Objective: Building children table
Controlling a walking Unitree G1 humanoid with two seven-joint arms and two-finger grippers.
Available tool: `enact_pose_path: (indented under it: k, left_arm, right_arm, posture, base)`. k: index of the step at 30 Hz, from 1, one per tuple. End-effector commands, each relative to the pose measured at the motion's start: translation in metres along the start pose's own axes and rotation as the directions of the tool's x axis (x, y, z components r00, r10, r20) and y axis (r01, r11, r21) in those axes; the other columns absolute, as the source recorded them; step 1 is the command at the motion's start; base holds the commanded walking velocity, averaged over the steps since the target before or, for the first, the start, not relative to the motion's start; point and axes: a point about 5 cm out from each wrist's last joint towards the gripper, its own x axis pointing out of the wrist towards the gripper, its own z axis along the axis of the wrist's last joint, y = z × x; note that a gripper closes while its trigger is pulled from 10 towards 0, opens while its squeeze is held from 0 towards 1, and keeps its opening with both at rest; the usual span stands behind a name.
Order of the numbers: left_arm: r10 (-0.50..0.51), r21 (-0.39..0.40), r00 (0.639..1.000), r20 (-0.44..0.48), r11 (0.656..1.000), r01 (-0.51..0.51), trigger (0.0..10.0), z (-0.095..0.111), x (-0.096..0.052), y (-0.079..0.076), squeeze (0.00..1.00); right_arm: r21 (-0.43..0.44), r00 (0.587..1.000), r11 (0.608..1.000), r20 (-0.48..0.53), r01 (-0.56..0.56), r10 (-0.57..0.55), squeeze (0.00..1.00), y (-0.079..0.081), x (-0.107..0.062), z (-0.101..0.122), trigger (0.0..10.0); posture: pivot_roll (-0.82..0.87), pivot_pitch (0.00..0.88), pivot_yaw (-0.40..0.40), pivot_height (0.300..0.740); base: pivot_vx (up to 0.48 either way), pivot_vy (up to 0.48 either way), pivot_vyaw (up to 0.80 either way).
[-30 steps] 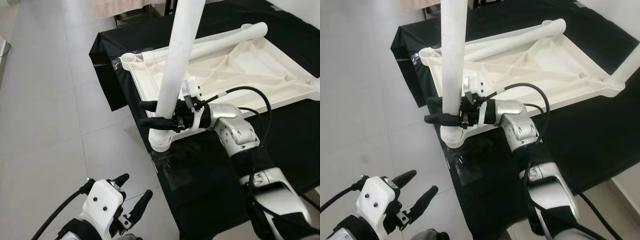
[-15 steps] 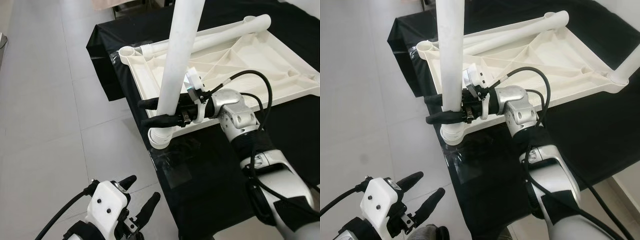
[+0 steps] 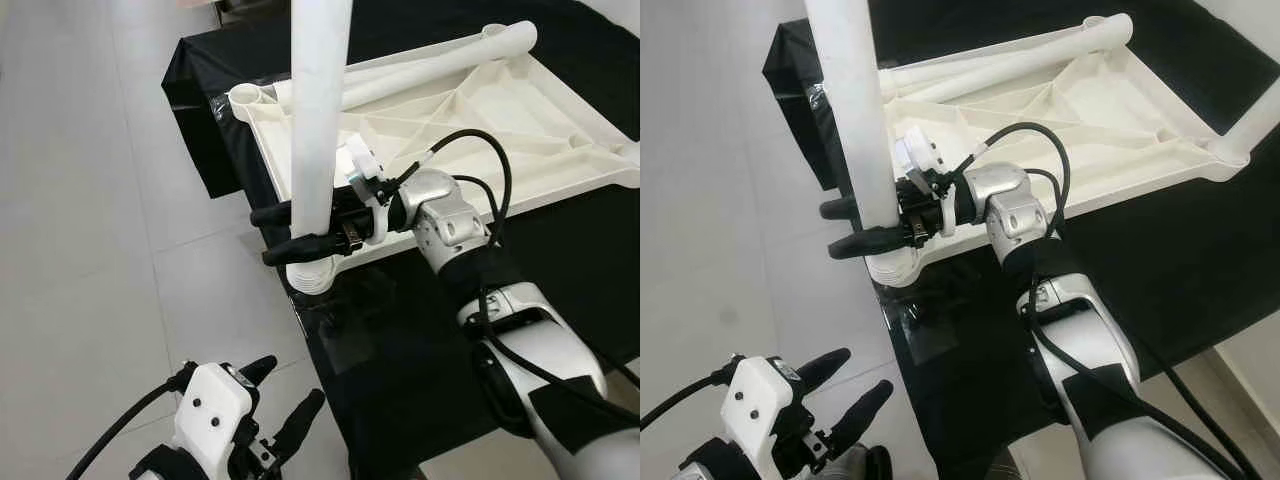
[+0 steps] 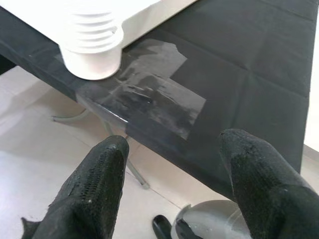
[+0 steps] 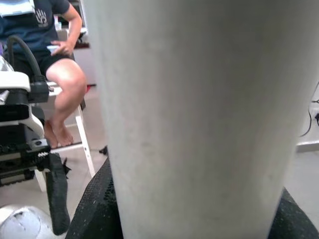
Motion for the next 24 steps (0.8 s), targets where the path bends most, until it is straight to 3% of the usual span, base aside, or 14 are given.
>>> enact_pose_path:
  k: [1,13,24]
  left_arm:
    - [-0.009,-0.02,1.0,-0.004,1.0,0.009,10.0,0.001,-0.003,-0.004,0.0]
    - [-0.01,-0.028,1.0,-0.014,1.0,0.01,10.0,0.002,-0.007,-0.007,0.0]
    - [-0.013,-0.032,1.0,-0.022,0.999,0.012,10.0,0.002,-0.01,-0.01,0.0]
  right_arm:
    - [0.045,0.999,0.999,-0.037,-0.01,0.012,0.0,0.002,0.002,-0.013,10.0]
    - [0.063,0.999,0.998,-0.039,0.023,-0.021,0.0,-0.003,-0.008,-0.01,10.0]
    - [0.037,0.996,0.998,-0.074,-0.043,0.046,0.0,0.001,0.005,-0.014,10.0]
  posture:
    - [0.15,0.34,-0.021,0.74]
    - [0.17,0.356,-0.019,0.74]
    - [0.18,0.369,-0.019,0.74]
  base:
    - [0.0,0.0,0.0]
    - [0.0,0.0,0.0]
    - [0.0,0.0,0.0]
